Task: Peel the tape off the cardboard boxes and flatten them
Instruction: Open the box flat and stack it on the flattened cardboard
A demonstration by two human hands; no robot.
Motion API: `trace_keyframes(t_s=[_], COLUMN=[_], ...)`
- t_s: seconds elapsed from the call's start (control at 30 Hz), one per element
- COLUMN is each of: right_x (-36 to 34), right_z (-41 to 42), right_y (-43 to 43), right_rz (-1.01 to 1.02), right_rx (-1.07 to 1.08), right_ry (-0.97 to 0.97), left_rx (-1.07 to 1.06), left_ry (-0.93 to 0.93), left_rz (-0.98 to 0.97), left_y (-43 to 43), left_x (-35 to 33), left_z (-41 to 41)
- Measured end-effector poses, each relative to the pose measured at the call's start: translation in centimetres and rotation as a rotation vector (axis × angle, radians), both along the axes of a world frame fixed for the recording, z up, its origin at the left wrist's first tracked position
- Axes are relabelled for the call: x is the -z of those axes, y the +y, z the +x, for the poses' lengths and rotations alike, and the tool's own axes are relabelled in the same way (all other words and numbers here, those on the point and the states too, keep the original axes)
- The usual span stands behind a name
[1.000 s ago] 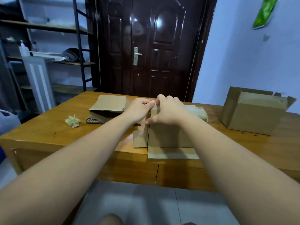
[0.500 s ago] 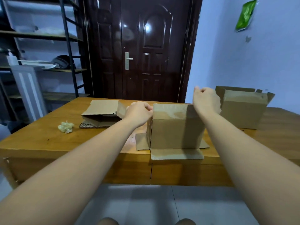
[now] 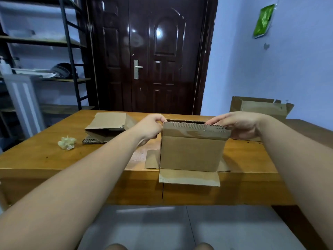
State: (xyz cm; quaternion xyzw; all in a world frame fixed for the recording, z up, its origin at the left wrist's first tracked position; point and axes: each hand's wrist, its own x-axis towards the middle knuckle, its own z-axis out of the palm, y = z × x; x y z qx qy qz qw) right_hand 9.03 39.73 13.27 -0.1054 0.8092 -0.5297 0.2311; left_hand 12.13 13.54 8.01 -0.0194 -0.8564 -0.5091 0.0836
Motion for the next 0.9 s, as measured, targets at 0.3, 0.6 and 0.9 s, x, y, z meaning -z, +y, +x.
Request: trace_keyframes(t_s=[0.3,0.6,0.9], right_x=[-0.5,0.9,1.0], right_z=[-0.5,-1.0,-1.5], right_y=[-4.7,-7.5,-5.5], right_rz=[0.765,1.38,0.917], right_rx=[-0.122,-0.17,0.027], right_ry=[0.365,0.609,0.66], left_rx=[0.186,0.306,0.27], left_ry=[-0.14,-0.183,-0.169], left_rz=[-0.326,-0.675,-0.42], left_y=[0.4,0.3,-0.4], left_x=[-1.3,-1.5,0.0], left_z=[0.0,0.6,-0.1])
